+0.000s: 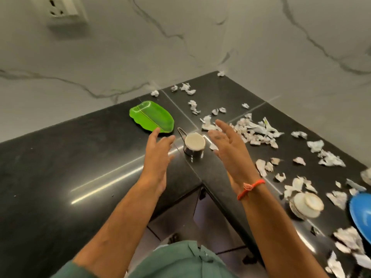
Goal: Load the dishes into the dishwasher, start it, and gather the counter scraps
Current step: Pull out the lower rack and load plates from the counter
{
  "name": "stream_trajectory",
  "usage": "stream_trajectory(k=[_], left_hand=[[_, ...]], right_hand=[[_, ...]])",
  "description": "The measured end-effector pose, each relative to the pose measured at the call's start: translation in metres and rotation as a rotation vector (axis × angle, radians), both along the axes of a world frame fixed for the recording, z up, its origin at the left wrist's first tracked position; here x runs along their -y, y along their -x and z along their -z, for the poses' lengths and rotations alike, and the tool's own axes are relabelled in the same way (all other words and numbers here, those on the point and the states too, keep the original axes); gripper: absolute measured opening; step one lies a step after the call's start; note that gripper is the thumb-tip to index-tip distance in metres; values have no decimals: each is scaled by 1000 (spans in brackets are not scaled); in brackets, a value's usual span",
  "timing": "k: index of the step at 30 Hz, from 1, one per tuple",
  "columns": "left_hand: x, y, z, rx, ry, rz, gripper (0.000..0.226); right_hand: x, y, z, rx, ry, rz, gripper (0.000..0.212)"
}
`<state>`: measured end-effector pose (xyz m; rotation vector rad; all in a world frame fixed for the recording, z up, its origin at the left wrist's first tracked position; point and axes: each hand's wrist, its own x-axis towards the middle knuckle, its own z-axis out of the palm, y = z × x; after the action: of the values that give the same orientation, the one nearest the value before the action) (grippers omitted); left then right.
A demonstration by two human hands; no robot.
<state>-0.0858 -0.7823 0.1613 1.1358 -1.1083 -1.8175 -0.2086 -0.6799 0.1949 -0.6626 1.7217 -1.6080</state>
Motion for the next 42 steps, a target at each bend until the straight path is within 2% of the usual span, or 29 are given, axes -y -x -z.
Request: stream_trajectory(k=[6, 9, 12, 15, 20, 22, 28, 34, 38, 39, 42], left_hand=[[98, 5, 51, -25, -263, -119, 58], [147, 19, 73, 4, -362, -99, 34], [189, 31, 89, 99, -330, -87, 18], [225, 36, 105, 201, -281, -94, 24], [267, 40, 120, 381, -249, -74, 11], [276, 42, 122, 409, -261, -42, 13], [273, 46, 109, 206, -349, -39, 19], [228, 45, 69, 80, -285, 0, 15], [183, 58, 32, -51, -281, 94, 8], [172, 63, 24, -73, -279, 121, 7], [138, 78, 8, -82, -252, 237, 3]], right_hand=[[57, 6, -2, -53, -40, -106, 51], [87, 12, -3, -89, -73, -134, 50], [115, 19, -1, -120, -121, -158, 49], [137, 24, 4, -146, -159, -186, 48], [161, 28, 15, -132, -196, -185, 47], [170, 30, 19, -121, -214, -187, 47], [177, 33, 25, -100, -223, -173, 45], [166, 50, 19, -103, -196, -47, 42], [149, 62, 18, 6, -137, 74, 58], [143, 63, 18, 52, -99, 95, 56], [124, 62, 16, 130, 23, 148, 34]])
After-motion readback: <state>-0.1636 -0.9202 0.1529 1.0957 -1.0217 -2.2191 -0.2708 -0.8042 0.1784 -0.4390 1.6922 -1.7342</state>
